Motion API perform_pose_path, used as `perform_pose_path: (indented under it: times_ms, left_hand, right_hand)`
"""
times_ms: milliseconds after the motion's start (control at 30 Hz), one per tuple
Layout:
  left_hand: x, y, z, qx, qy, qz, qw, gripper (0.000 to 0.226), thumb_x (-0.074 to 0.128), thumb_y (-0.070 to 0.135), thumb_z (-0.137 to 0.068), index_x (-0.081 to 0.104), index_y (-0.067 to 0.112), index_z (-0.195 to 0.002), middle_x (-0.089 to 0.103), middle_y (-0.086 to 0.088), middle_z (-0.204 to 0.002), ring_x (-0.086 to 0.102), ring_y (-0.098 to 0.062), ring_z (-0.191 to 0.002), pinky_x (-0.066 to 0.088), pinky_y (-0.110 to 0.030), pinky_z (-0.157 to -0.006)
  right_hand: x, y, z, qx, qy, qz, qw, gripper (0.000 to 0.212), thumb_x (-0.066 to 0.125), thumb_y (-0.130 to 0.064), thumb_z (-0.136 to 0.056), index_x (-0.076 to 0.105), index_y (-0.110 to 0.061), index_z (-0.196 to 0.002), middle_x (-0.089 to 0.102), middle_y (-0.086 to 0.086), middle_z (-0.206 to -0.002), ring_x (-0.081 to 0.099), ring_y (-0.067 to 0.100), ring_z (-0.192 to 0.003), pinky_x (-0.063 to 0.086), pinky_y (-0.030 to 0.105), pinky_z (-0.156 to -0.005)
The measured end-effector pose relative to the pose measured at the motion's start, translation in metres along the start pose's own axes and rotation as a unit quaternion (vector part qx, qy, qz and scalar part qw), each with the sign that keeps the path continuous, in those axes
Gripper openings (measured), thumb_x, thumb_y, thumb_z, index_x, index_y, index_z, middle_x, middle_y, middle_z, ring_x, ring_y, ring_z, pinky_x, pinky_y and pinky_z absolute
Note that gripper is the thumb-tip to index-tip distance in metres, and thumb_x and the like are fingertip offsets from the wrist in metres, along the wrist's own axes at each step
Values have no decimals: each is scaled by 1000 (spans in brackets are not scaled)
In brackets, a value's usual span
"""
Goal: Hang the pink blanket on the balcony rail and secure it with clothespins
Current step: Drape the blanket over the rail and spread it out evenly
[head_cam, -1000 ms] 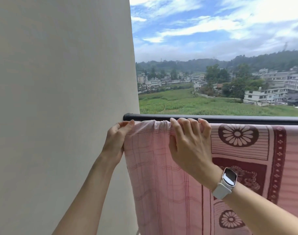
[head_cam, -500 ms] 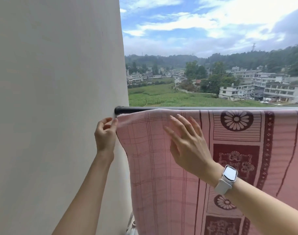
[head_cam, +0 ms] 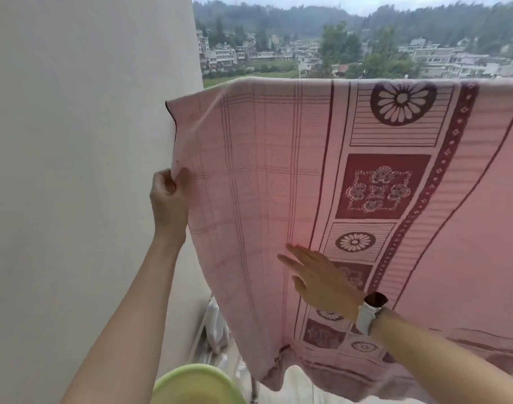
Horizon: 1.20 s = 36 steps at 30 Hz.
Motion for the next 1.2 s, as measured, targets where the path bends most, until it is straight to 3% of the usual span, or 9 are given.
perform_pose_path:
  times_ms: [133,333,433,533,733,800,900,1000,1200]
  left_hand:
    - [-3,-66,48,-141,-160,-75,974,22,69,25,-76,57,15,-92,64,0,-93,61,-13,-81,52,-26,-71]
    - [-25,-94,55,-128,67,-181,973,23,58,16,-83,45,7,-66,41,-2,-60,37,-19,-57,34,-32,-57]
    - [-14,-87,60,-111,127,-236,957,24,51,15,-82,49,11,-105,55,-11,-107,51,-27,-99,38,-49,-93]
    - [10,-81,79,41,110,-335,935,56,50,23,-82,28,12,-132,30,-20,-142,26,-33,-131,12,-56,-106]
    - [109,-30,89,422,-65,-375,823,62,48,19,-86,16,31,-138,4,-5,-150,5,-33,-138,4,-59,-110]
    - [143,-28,91,443,-130,-406,789,60,45,22,-87,17,28,-140,-4,-1,-152,-1,-33,-139,0,-60,-110]
    - [164,-74,119,374,-294,-518,711,63,55,26,-82,29,21,-139,13,-12,-152,9,-38,-139,8,-63,-109]
    - [163,-112,165,247,-414,-518,706,46,60,19,-79,49,15,-123,47,-11,-137,44,-34,-124,42,-55,-96]
    - [272,-25,211,486,-354,-396,694,57,68,21,-69,51,17,-123,51,-8,-134,46,-28,-124,38,-50,-101]
  right_hand:
    - [10,-6,6,4,85,22,996,49,27,-27,-83,41,-20,-130,49,10,-135,46,28,-124,42,52,-98]
    - [31,5,10,18,78,127,989,59,66,-24,-70,48,-21,-126,51,10,-134,47,28,-124,35,63,-95]
    - [35,5,13,9,101,125,987,50,46,-24,-79,42,-21,-128,48,10,-136,42,27,-128,41,58,-96]
    - [9,3,19,-15,231,83,969,48,34,-19,-81,40,-17,-129,38,11,-142,29,26,-132,35,55,-103]
    - [-93,46,31,98,456,144,873,54,41,-13,-83,33,-16,-136,24,12,-146,20,30,-136,11,60,-110]
    - [-96,74,40,179,395,164,886,56,37,-16,-86,26,-18,-141,18,14,-150,11,32,-138,8,60,-110]
    - [-34,108,74,223,48,82,970,58,37,-20,-90,13,-26,-143,1,8,-155,-2,27,-141,10,55,-113]
    - [22,128,131,247,-207,-10,947,55,33,-26,-95,8,-32,-143,-8,1,-155,-9,23,-141,7,54,-113]
    - [-38,205,191,253,153,101,950,56,63,-9,-74,47,-17,-127,47,13,-137,46,31,-124,46,55,-91]
Point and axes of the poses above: each hand's wrist, its own z-axis away from the middle knuckle, its own x-axis out of the palm, y = z × x, the point moved 2 cm from there along -z, towards the middle knuckle
